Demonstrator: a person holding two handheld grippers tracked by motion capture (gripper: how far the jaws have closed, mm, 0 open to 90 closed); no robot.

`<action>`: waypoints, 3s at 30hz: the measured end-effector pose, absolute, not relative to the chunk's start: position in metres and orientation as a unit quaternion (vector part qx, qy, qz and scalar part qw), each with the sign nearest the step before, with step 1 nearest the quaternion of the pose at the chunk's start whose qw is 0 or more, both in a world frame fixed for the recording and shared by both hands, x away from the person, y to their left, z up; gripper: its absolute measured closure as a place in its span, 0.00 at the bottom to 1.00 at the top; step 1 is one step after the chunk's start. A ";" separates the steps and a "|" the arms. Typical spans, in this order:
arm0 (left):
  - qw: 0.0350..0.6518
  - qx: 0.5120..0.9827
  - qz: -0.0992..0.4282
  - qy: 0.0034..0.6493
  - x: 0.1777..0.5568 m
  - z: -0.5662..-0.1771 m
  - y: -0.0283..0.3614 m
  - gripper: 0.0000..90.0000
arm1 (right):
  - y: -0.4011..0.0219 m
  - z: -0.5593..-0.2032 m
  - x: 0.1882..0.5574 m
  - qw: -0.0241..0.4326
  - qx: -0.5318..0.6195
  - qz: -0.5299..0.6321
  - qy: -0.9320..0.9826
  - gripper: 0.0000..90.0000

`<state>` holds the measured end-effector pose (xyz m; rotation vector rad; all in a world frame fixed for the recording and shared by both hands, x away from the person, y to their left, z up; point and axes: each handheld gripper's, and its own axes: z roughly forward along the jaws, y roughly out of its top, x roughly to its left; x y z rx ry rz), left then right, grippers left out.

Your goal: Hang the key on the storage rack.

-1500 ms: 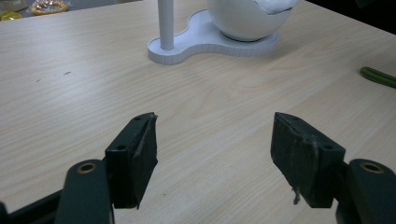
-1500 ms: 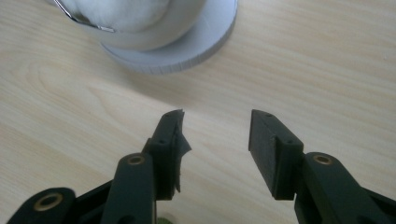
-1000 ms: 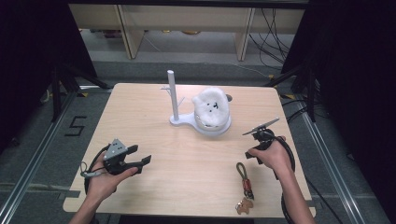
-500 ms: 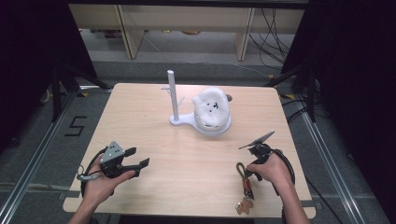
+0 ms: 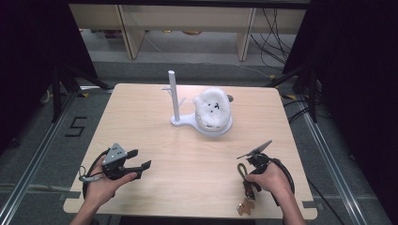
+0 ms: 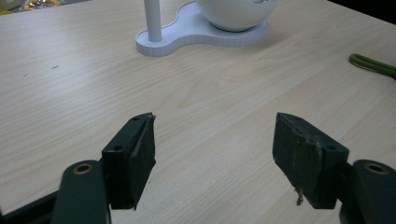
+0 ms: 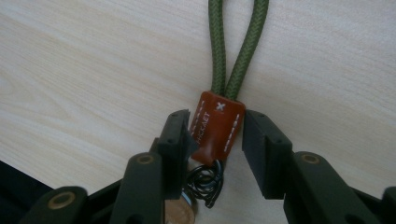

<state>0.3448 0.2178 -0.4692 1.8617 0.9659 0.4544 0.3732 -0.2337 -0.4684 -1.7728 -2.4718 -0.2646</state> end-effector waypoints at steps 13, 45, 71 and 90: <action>0.475 0.765 0.186 0.394 0.344 -0.470 0.216 0.33 | -0.230 -0.473 0.374 0.044 -0.591 -0.080 -0.802 0.76; 0.492 0.758 0.167 0.395 0.346 -0.474 0.210 0.36 | -0.218 -0.448 0.363 -0.015 -0.526 -0.257 -0.811 0.88; 0.527 0.742 0.176 0.375 0.348 -0.469 0.198 0.39 | -0.196 -0.442 0.363 -0.107 -0.423 -0.464 -0.771 0.88; 0.565 0.739 0.142 0.338 0.365 -0.452 0.169 0.50 | -0.167 -0.441 0.364 -0.117 -0.382 -0.539 -0.741 0.88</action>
